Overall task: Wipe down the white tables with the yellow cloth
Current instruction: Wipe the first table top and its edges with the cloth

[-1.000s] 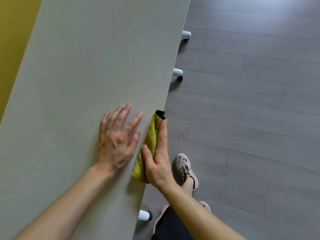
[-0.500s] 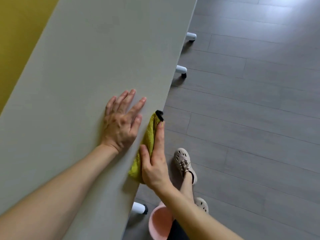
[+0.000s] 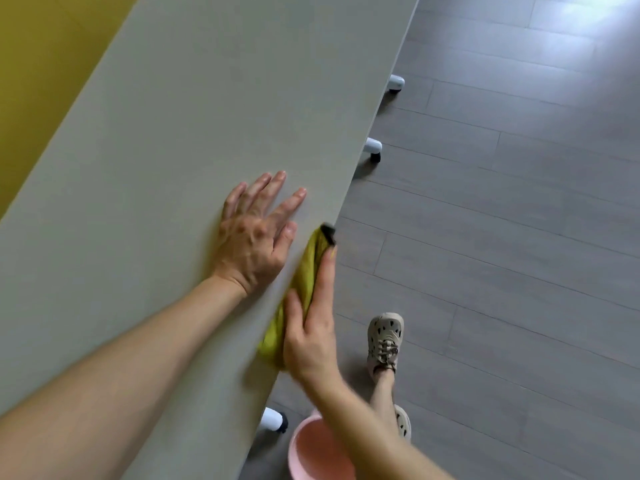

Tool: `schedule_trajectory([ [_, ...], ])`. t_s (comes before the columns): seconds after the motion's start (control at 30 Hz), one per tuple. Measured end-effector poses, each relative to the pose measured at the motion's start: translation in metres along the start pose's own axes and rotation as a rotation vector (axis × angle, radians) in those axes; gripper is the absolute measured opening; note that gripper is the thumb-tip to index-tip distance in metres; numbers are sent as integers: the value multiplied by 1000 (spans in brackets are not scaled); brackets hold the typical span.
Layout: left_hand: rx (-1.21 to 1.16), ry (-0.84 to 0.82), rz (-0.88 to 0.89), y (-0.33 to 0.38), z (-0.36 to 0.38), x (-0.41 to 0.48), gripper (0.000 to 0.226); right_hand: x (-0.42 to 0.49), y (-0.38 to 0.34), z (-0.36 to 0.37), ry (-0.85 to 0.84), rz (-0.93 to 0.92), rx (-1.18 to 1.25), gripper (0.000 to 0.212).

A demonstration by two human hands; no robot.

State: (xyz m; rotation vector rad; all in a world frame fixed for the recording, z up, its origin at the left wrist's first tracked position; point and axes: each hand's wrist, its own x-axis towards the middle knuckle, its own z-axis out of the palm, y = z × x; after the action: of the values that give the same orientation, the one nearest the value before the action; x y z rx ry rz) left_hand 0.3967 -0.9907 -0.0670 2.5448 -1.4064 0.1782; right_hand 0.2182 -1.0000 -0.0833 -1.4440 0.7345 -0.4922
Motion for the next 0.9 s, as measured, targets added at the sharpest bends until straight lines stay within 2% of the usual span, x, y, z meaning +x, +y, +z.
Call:
schedule_trajectory([
  [0.1,4,-12,-3,1,-1,0,57,-15,0,-6,-71,3,10,82],
  [0.27,6,-11,0,4,-5,0,56,143,-18,-25,93,17,-32,80],
  [0.33,2,-12,1,4,-6,-1,55,164,-22,-26,142,-9,-70,79],
  [0.43,1,-5,1,5,-6,-1,56,94,-13,-6,145,-13,-17,76],
  [0.53,-35,-9,-3,3,-9,-2,55,-25,-1,11,34,18,7,80],
  [0.6,-78,-26,-19,4,-12,-1,53,-55,-3,11,-16,63,-25,81],
  [0.67,-112,-40,-33,6,-14,-3,51,-29,-11,3,-35,59,-29,79],
  [0.77,-90,-52,-30,3,-24,-17,48,62,-21,-11,37,50,-35,77],
  [0.83,-66,-72,-66,4,-35,-46,45,120,-26,-21,78,66,-89,79],
  [0.9,-54,-71,-124,7,-46,-85,43,137,-29,-23,92,65,-91,78],
])
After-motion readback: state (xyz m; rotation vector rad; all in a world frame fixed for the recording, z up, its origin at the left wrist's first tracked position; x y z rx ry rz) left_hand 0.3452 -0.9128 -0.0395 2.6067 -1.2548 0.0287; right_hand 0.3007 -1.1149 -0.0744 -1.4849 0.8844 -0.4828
